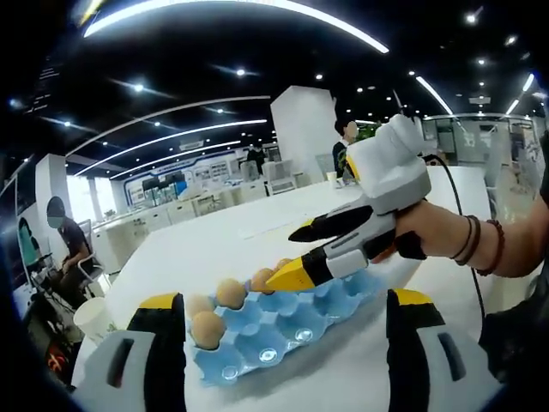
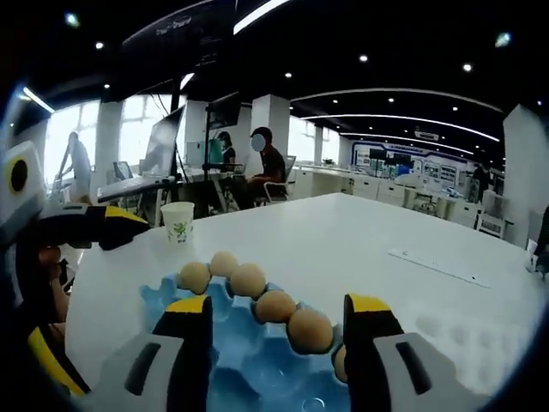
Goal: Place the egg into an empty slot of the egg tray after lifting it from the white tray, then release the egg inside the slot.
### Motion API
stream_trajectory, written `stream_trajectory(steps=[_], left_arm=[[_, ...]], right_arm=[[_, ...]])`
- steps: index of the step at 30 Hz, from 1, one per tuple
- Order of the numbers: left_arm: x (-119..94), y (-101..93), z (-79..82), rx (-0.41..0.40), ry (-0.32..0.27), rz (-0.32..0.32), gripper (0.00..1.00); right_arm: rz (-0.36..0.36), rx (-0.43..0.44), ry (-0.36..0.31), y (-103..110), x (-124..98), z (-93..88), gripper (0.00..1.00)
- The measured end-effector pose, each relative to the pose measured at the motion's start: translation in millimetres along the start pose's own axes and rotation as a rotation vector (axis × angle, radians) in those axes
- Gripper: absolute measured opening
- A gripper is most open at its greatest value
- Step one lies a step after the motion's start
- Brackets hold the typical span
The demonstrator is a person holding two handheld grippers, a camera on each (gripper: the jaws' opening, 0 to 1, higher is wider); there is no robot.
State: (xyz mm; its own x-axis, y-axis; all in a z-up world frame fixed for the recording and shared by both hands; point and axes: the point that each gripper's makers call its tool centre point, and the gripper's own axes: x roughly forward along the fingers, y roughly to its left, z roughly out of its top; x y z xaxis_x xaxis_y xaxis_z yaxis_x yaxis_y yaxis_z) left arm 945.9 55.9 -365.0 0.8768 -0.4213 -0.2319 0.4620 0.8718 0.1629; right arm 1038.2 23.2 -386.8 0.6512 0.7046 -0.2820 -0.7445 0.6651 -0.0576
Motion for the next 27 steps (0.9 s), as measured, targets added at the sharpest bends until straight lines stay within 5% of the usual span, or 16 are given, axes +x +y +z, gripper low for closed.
stream_trajectory(steps=[14,27], left_arm=[[0,-0.1,1.5,-0.005,-0.005,-0.003,1.0],[1,-5.4,0.8,-0.002,0.0,-0.01,1.0]], right_arm=[[-0.057,0.007,-0.015,-18,-31,0.0,0.67],[-0.163,0.047,-0.003,-63,-63,-14.6,0.67]])
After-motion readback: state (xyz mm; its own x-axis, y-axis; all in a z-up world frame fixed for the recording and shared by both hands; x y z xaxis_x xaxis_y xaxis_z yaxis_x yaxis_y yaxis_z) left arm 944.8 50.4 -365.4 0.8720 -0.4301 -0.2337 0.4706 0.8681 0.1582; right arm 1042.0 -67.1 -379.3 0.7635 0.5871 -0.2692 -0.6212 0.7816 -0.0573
